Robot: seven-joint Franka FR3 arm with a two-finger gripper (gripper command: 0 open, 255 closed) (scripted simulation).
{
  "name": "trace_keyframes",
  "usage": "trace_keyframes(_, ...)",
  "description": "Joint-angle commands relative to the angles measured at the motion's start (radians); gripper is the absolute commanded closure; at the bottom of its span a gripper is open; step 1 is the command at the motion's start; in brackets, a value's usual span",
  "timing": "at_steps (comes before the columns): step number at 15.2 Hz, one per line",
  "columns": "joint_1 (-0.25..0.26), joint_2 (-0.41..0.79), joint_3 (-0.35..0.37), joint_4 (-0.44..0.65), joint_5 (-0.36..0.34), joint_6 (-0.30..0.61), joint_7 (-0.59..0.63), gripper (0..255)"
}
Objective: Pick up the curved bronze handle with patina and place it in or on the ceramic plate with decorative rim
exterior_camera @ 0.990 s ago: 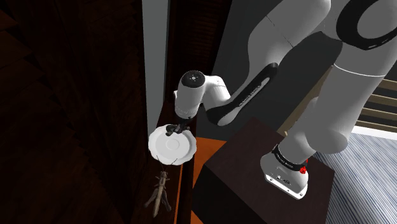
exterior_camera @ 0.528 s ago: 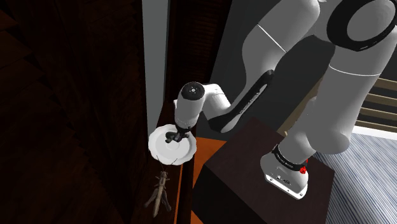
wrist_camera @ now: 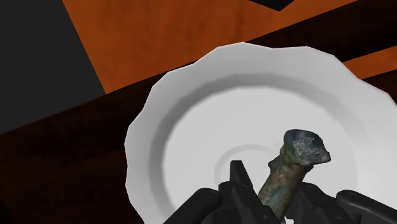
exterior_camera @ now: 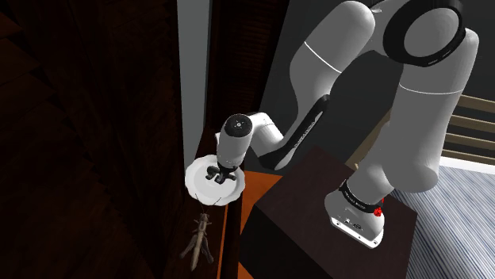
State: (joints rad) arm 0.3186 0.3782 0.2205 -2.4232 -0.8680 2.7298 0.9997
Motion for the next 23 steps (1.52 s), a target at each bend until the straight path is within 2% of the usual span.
trace_keyframes(1,-0.001,0.009,-0.008,0.005,-0.006,0.001,0.005,255)
trace_keyframes(6,-0.001,0.009,-0.008,0.005,-0.006,0.001,0.005,255)
trace_keyframes(7,-0.001,0.009,-0.008,0.005,-0.007,0.001,0.006,0)
trace_keyframes(12,-0.001,0.009,-0.008,0.005,-0.006,0.001,0.005,0)
trace_keyframes(16,-0.045,-0.134,0.087,-0.047,0.16,-0.073,-0.116,0)
trace_keyframes(23,-0.043,-0.135,0.086,-0.047,0.16,-0.073,-0.116,0)
